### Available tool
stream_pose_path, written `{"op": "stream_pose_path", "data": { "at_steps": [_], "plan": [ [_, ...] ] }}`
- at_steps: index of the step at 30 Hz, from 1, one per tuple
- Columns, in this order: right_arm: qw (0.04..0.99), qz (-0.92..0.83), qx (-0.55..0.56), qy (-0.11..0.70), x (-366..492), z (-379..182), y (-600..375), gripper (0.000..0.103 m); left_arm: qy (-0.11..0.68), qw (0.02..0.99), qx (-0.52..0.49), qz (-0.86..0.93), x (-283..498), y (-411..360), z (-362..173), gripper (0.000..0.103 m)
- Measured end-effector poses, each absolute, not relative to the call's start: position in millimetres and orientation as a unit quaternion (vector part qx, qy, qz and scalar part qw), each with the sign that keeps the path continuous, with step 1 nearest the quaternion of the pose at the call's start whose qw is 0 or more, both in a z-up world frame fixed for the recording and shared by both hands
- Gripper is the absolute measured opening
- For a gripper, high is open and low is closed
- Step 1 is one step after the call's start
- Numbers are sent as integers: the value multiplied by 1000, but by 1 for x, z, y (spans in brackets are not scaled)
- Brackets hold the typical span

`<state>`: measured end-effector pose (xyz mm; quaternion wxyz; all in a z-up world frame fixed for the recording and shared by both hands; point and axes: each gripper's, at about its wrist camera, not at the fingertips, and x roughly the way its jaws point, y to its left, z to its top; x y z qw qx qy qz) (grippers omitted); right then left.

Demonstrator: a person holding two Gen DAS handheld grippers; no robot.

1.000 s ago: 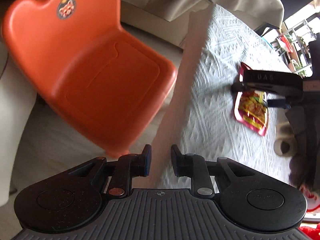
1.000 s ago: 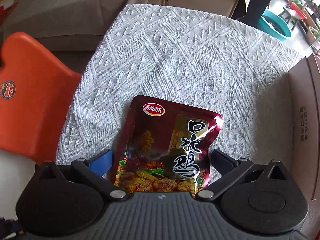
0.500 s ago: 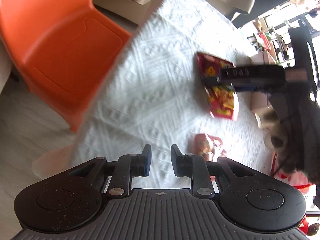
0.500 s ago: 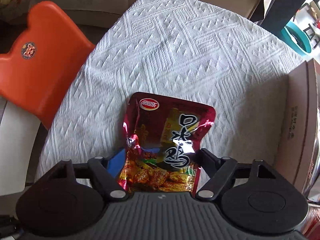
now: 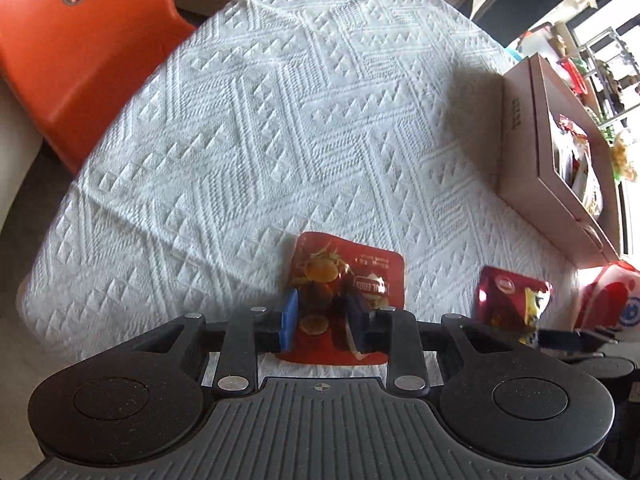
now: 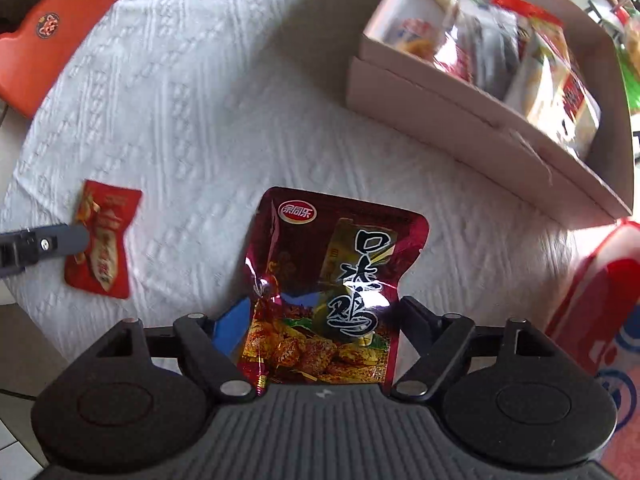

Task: Organize snacks
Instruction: 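Grasp the red quail-egg pouch with the left gripper while the right holds the chicken bag, then carry the pouch and chicken bag into the pink box and open both grippers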

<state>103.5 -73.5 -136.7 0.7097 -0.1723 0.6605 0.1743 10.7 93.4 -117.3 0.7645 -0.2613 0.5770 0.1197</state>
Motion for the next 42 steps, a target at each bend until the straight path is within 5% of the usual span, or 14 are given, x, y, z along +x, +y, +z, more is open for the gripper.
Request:
{"op": "stream_pose_path", "data": {
  "at_steps": [4, 16, 25, 33, 37, 40, 42],
  "plan": [
    [678, 157, -116, 708, 107, -154, -106, 99, 591, 762, -221, 144, 26, 70, -120, 42],
    [716, 225, -195, 631, 60, -150, -110, 103, 594, 764, -192, 162, 50, 25, -133, 73],
    [712, 255, -217, 617, 50, -149, -118, 103, 583, 762, -223, 174, 20, 30, -120, 52],
    [714, 261, -188, 621, 52, -147, -124, 103, 573, 753, -269, 178, -7, 36, -126, 54],
    [715, 252, -165, 631, 59, -146, -131, 103, 575, 758, -254, 175, 13, 35, -129, 64],
    [712, 245, -193, 629, 54, -148, -124, 103, 600, 758, -206, 149, 35, 22, -133, 88],
    [713, 240, -211, 625, 50, -150, -119, 103, 619, 757, -166, 130, 44, 11, -136, 96]
  ]
}}
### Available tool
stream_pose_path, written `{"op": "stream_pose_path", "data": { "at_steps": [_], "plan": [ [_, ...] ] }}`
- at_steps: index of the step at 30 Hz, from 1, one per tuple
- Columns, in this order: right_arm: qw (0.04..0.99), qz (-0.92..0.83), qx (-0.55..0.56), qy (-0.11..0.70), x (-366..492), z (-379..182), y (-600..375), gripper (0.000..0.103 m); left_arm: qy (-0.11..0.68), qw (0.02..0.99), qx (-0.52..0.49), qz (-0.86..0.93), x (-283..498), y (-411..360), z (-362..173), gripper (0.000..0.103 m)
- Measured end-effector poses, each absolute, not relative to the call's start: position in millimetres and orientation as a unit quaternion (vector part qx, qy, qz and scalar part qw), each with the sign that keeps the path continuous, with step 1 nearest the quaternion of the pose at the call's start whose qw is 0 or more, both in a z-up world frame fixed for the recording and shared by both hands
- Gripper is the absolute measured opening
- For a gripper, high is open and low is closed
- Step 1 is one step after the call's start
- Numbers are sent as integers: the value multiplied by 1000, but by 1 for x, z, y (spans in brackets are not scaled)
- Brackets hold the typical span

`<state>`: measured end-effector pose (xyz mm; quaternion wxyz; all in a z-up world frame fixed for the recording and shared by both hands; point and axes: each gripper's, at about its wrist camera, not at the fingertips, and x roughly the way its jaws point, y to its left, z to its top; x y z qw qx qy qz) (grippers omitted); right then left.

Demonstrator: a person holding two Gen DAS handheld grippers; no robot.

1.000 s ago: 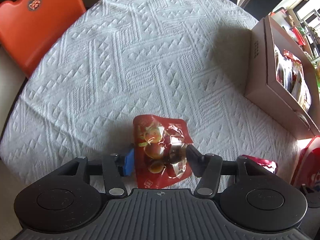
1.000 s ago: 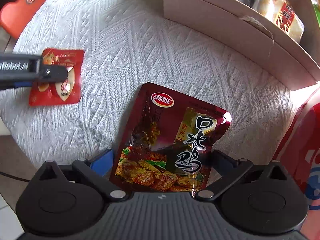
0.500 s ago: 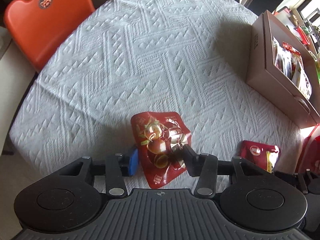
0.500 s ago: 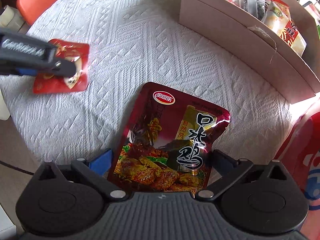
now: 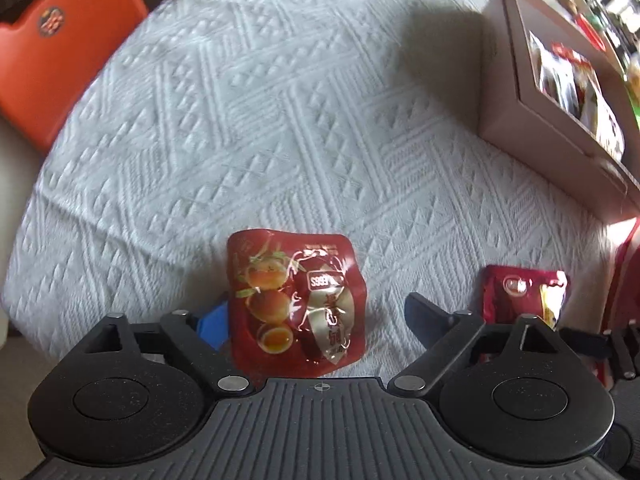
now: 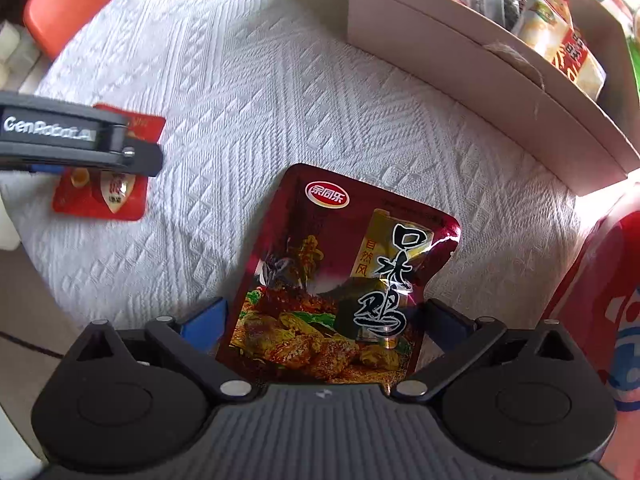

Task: Organize snacks
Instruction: 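Carry the pouch and chicken bag into the pink box and open both grippers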

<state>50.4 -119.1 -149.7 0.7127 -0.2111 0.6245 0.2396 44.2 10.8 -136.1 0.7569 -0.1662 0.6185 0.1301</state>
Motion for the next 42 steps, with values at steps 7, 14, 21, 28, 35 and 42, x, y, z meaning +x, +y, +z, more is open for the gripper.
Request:
{"op": "stream_pose_path", "data": {
  "at_steps": [7, 14, 21, 28, 35, 42],
  "plan": [
    [718, 229, -201, 626, 51, -148, -118, 103, 619, 764, -124, 135, 42, 7, -127, 74],
    [723, 222, -194, 625, 53, -150, -117, 103, 606, 769, -158, 126, 36, 22, -113, 72],
    [723, 203, -178, 636, 61, -151, -116, 103, 595, 767, -206, 119, 10, 33, -105, 72],
    [725, 169, -137, 654, 84, -147, -115, 97, 610, 756, -216, 102, -8, 32, -110, 72],
    [709, 205, -128, 663, 91, -115, -114, 72, 618, 754, -210, 70, -1, 18, -94, 72],
    [718, 212, -82, 658, 98, -53, -144, 71, 620, 758, -200, 23, 21, -11, -58, 72]
  ]
}}
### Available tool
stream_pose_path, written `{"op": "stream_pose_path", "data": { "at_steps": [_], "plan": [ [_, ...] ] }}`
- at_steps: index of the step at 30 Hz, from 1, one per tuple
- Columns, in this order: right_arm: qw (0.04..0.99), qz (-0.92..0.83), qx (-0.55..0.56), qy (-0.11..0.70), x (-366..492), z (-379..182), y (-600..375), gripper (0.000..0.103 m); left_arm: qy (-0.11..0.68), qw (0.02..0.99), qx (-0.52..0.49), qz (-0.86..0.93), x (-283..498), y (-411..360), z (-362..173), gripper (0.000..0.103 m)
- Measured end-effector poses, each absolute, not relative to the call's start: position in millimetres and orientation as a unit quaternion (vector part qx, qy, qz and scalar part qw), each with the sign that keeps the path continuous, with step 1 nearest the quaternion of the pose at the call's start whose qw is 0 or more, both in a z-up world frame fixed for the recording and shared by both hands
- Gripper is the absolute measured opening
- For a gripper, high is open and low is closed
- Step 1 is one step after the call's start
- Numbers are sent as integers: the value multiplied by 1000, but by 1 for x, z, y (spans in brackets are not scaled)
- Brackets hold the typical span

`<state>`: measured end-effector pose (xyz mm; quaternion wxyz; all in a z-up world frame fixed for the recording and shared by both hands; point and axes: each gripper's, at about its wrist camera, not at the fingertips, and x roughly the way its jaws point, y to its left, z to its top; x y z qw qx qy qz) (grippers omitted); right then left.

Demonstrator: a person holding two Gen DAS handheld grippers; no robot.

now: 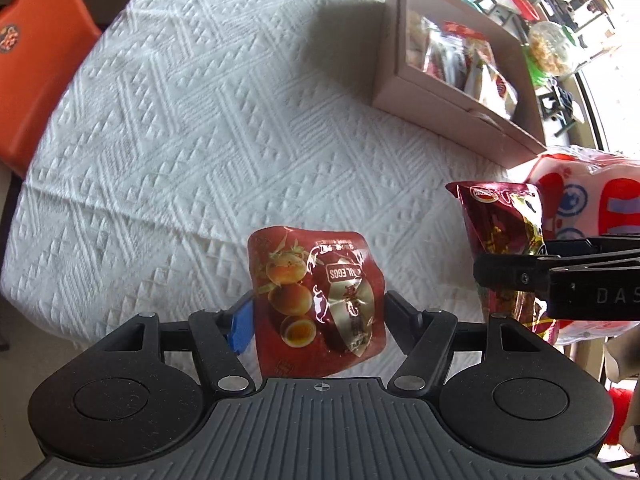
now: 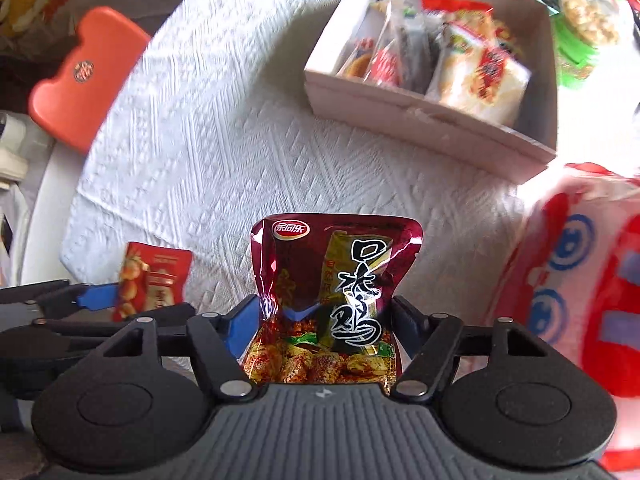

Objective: Organize snacks

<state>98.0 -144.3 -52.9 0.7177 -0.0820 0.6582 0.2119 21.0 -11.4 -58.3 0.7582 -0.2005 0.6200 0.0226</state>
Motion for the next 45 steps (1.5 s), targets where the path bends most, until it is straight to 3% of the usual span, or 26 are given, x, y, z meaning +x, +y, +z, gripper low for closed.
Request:
{"op": "stream_pose_path", "data": {
  "at_steps": [5, 10, 12, 16, 20, 28, 31, 32, 33, 34, 35, 36, 45],
  "plan": [
    [746, 218, -62, 627, 104, 1, -174, 70, 591, 783, -194, -28, 65, -32, -22, 72],
    [790, 208, -38, 576, 115, 40, -194, 70, 507, 834, -206, -68, 150, -37, 10, 74],
    [802, 201, -29, 562, 123, 44, -201, 70, 478, 841, -237, -91, 191, -34, 2, 76],
    [817, 184, -22, 547, 133, 36, -208, 70, 496, 837, -218, -74, 246, -44, -29, 67],
    [813, 179, -14, 553, 134, 24, -212, 70, 477, 854, -184, -100, 242, -53, -20, 67],
    [851, 158, -23, 500, 174, 41, -206, 71, 396, 878, -268, -26, 171, 7, 15, 66],
    [879, 139, -6, 457, 205, 53, -195, 85, 395, 880, -264, -11, 147, 6, 26, 65],
    [885, 131, -8, 447, 213, 52, -191, 85, 398, 881, -254, -15, 141, 2, 29, 64],
    [886, 129, -9, 445, 221, 49, -187, 85, 404, 882, -242, -22, 136, -2, 34, 63],
    [884, 133, -7, 448, 226, 45, -185, 85, 408, 883, -229, -28, 132, -7, 37, 52],
    [879, 136, -3, 458, 229, 41, -183, 85, 412, 885, -216, -33, 129, -11, 40, 23],
    [873, 137, 2, 469, 232, 39, -184, 85, 418, 887, -194, -38, 124, -15, 43, 10],
    [850, 131, 0, 511, 160, 58, -199, 85, 476, 867, -130, -68, 94, -47, 57, 11]
  ]
}}
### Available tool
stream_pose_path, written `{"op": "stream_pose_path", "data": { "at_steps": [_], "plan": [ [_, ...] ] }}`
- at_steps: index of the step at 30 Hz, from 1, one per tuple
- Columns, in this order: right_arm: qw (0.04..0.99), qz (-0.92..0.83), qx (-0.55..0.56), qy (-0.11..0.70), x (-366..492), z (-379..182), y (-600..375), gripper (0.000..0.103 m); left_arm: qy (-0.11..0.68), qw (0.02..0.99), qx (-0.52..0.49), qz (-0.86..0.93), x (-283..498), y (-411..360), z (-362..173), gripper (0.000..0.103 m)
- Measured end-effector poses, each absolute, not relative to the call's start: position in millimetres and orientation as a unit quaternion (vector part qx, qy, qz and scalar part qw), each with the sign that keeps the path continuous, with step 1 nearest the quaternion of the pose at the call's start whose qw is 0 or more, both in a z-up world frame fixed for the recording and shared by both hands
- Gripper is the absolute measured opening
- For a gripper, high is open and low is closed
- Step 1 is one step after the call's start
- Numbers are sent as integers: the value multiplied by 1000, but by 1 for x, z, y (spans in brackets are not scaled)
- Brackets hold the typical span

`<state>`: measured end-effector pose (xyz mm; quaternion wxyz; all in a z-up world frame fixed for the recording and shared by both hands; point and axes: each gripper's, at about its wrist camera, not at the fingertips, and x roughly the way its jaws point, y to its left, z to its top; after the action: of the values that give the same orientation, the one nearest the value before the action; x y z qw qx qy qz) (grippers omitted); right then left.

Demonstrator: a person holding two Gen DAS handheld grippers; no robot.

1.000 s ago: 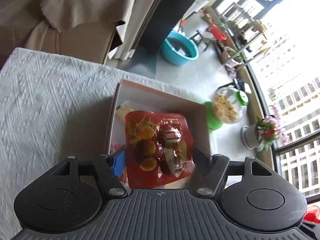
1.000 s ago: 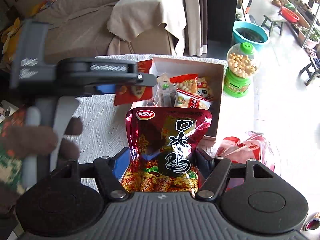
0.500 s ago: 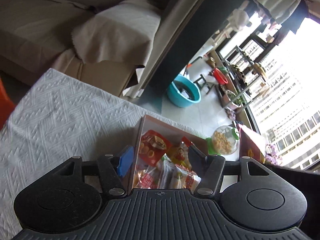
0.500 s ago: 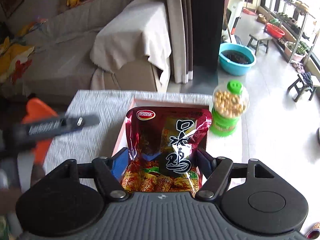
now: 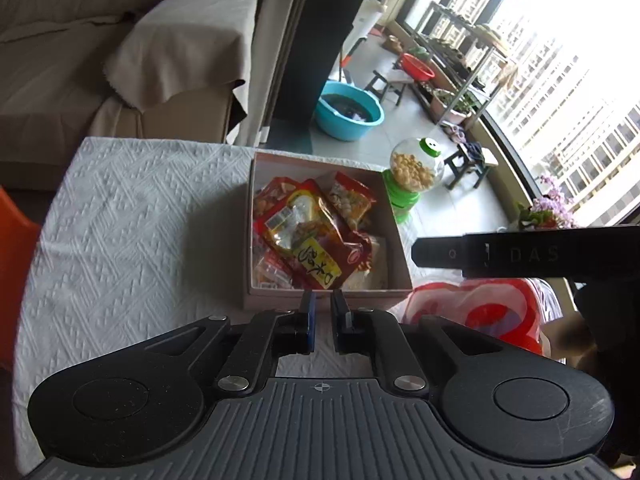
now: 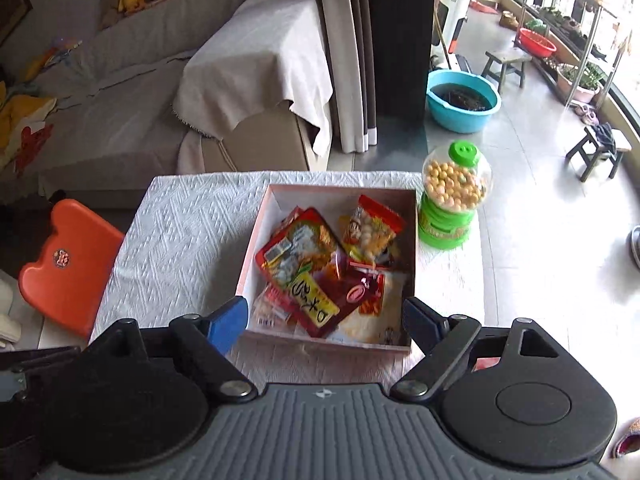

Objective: Organize snacks

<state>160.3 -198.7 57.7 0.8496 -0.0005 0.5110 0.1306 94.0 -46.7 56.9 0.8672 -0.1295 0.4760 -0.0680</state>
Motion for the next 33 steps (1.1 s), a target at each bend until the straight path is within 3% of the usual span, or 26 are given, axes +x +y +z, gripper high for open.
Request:
{"op": "stream_pose_path", "data": {
  "at_steps": [10, 33],
  "plan": [
    [806, 102, 14, 583, 120, 35, -200, 85, 537, 835, -111, -42, 91, -58, 61, 11],
    [787, 98, 0, 609, 114, 23, -204, 85, 586, 803, -106, -29, 83, -66, 47, 11]
  ]
}}
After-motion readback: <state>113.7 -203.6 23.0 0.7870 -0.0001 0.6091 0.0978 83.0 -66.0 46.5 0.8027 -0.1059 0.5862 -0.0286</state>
